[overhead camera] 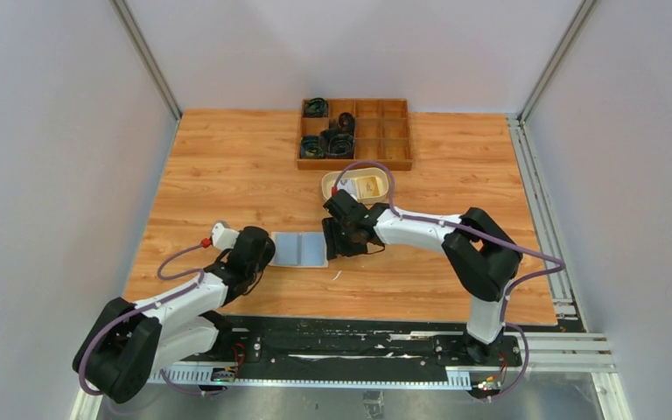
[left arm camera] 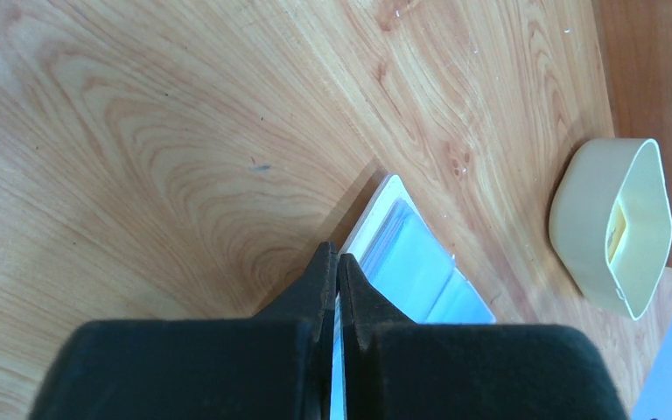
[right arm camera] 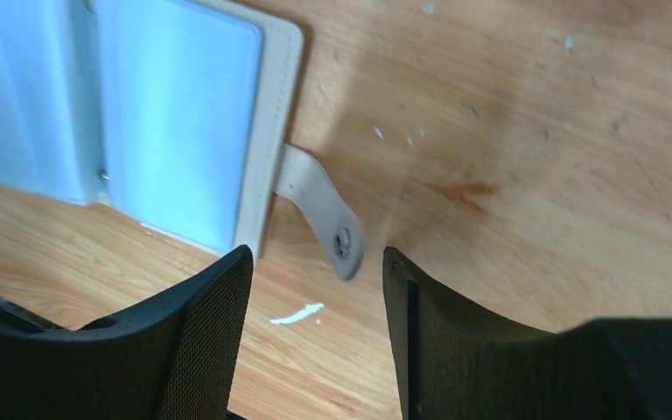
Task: Take the credit cards out of the card holder
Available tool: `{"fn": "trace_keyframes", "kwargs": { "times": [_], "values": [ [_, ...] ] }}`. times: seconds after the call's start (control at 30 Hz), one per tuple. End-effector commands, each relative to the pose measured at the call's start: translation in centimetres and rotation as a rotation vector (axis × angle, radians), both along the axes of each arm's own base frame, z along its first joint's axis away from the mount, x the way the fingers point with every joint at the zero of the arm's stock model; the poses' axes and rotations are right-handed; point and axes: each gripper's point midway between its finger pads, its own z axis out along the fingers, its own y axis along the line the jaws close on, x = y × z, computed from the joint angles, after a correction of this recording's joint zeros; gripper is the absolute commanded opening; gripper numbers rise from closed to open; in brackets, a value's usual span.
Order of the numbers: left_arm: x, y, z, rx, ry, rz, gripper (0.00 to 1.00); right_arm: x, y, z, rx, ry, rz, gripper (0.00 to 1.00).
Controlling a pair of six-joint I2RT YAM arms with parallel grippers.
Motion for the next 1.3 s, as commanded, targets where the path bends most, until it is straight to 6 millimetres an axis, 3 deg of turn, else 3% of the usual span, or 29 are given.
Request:
{"fn": "trace_keyframes", "kwargs": {
  "times": [0.0, 0.17, 0.43, 0.7, 1.03, 1.27],
  "values": [
    [-0.1, 0.6, 0.0, 0.045, 0.012, 0.004, 0.0, 0.7, 2.6, 0.4, 0.178, -0.01, 0.016, 0.6],
    [-0.5, 0.9, -0.2, 0.06, 0.026, 0.006, 0.0, 0.3, 4.8, 1.0, 0.38, 0.032, 0.0, 0.6],
    [-0.9, 1.1, -0.6, 0.061, 0.033, 0.007, 0.0, -0.8, 5.2, -0.7, 0.546, 0.17, -0.113, 0.58],
    [-1.1, 1.1, -1.0, 0.06, 0.042, 0.003, 0.0, -1.4, 6.4, -1.3, 0.647, 0.235, -0.113, 0.55],
    [-1.5, 1.4, -1.3, 0.069, 0.051, 0.005, 0.0, -2.3, 4.6, -3.4, 0.552, 0.28, -0.178, 0.54],
    [-1.5, 1.3, -1.4, 0.069, 0.055, 0.0, 0.0, -3.0, 4.1, -5.0, 0.623, 0.281, -0.207, 0.56]
  ]
}}
